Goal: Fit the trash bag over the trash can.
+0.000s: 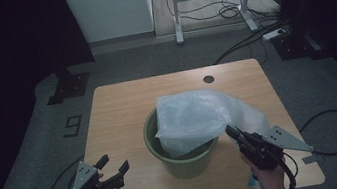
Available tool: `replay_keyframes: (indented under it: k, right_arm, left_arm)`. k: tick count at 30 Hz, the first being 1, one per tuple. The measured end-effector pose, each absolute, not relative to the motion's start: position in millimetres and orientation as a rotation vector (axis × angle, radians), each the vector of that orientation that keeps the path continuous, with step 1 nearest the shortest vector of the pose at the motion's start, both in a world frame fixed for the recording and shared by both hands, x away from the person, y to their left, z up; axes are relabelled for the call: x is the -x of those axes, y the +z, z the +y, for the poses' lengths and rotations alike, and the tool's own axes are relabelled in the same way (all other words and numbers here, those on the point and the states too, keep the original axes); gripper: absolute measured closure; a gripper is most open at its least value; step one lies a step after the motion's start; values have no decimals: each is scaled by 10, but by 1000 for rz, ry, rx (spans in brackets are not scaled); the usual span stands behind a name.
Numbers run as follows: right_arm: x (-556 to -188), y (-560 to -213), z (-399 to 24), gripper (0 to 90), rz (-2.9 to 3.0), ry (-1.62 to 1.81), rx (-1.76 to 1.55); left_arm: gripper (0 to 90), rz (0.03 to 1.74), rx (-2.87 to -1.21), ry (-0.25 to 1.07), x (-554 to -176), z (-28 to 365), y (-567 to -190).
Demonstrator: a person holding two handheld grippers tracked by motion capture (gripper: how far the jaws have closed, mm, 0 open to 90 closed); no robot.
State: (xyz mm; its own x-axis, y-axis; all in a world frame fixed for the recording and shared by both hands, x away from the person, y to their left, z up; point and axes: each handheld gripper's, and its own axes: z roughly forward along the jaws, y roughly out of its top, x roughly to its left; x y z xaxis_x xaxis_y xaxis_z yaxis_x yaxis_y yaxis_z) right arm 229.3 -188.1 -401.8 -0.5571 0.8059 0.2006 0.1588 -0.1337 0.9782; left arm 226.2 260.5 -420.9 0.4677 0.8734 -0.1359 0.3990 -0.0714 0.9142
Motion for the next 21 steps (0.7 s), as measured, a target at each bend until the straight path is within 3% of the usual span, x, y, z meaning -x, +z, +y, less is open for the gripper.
replay_keyframes:
  k: [15, 21]
  right_arm:
    - [-2265, -3921, -1853, 880, 1683, 1688, -1021]
    - [-2265, -3884, -1810, 879, 1692, 1678, -997]
  left_arm:
    - [228, 959, -1673, 511, -2581, 2051, -3541]
    - [250, 908, -1707, 469, -2644, 1782, -3446]
